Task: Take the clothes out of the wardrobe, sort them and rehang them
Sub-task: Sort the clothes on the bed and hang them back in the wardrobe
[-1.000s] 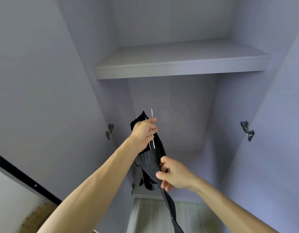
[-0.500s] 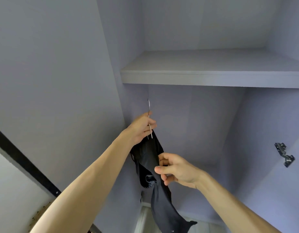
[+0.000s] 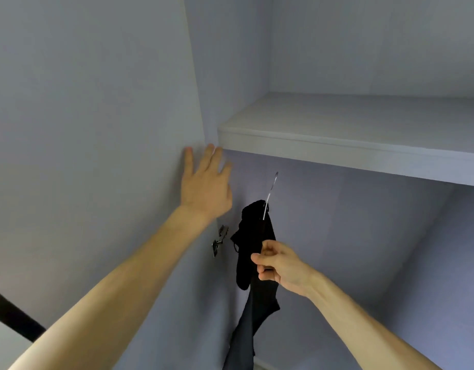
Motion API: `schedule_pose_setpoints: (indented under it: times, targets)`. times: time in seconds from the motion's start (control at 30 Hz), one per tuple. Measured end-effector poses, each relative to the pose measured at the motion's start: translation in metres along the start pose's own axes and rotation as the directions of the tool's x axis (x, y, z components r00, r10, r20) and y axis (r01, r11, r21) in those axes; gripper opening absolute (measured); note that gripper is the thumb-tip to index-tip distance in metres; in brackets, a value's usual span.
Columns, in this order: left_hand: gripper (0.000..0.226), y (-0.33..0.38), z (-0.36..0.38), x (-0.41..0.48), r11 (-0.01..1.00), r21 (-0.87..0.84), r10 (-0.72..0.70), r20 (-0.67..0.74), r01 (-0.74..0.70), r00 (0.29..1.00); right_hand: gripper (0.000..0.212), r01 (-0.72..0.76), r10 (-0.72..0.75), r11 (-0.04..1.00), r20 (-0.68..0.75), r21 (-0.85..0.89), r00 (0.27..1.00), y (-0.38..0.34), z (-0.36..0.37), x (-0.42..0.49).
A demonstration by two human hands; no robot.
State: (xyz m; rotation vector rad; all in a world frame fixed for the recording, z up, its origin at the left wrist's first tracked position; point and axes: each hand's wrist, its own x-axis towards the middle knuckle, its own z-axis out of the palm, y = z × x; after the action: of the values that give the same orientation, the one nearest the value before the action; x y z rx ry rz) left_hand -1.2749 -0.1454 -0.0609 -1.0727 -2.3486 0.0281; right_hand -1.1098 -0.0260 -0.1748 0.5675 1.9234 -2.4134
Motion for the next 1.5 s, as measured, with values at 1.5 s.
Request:
schedule_pose_setpoints:
  times: [1.5]
  targets:
    - [0.071,-0.047,0.050,0.001,0.796,0.605,0.169,-0.215,-0.004,0.962,0.034,-0.073,-0.147,0.575,-0.191,-0.815,0.971,-0.062,-0.043,0.283]
